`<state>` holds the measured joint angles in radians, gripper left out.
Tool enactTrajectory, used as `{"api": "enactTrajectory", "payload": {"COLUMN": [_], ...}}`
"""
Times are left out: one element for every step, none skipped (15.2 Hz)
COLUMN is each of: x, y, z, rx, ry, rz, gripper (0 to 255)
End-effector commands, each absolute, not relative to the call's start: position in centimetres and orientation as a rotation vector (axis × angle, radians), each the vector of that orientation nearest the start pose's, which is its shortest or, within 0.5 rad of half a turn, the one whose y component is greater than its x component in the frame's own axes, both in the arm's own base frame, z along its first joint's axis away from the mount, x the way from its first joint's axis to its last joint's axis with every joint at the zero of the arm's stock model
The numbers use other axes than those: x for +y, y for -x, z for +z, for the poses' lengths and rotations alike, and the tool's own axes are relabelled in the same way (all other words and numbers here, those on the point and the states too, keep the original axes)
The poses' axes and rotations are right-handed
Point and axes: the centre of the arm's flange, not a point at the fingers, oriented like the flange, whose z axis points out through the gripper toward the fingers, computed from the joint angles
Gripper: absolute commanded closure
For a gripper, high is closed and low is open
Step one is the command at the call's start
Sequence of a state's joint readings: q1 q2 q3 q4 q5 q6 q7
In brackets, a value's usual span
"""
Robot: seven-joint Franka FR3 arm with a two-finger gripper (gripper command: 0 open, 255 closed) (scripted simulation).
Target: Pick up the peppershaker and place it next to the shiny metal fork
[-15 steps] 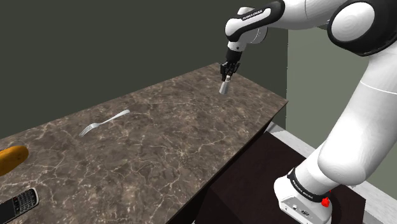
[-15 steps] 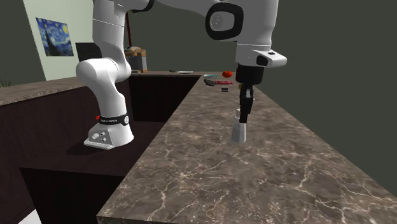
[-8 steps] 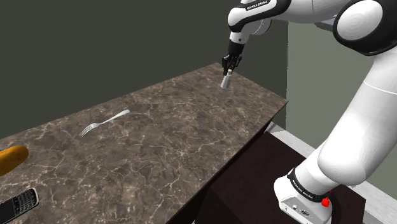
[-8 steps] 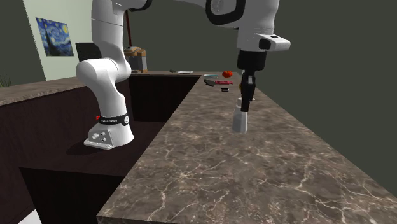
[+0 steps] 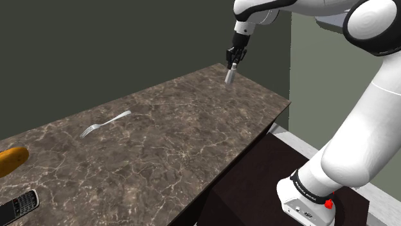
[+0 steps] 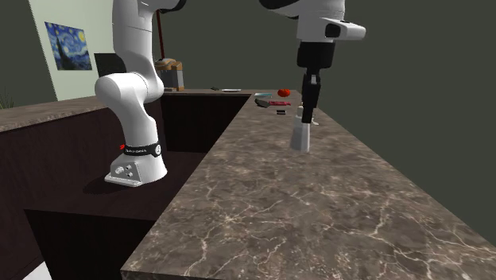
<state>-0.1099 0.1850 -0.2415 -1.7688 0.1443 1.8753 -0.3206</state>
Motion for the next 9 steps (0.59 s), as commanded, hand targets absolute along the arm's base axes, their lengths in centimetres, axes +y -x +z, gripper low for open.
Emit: {"api": "enactTrajectory", "payload": {"x": [-19.1,-19.1,-19.1,-19.1,-19.1,-19.1,-19.1,-19.1,-19.1], "y": [-57.5,-57.5,-57.5,-57.5,-57.5,-57.5,-57.5,-57.5,-57.5], "z": [46.2,46.7,47.3,47.8,48.3,48.8,49.4,49.9,50.4], "rx": [0.116,0.116,0.116,0.116,0.116,0.116,0.116,0.116,0.116], "ry": [3.028,3.028,3.028,3.028,3.028,3.028,3.028,3.028,3.028], "rz": [0.058,0.058,0.058,0.058,0.058,0.058,0.058,0.058,0.058], "gripper": [255,255,255,255,255,255,255,255,255]}}
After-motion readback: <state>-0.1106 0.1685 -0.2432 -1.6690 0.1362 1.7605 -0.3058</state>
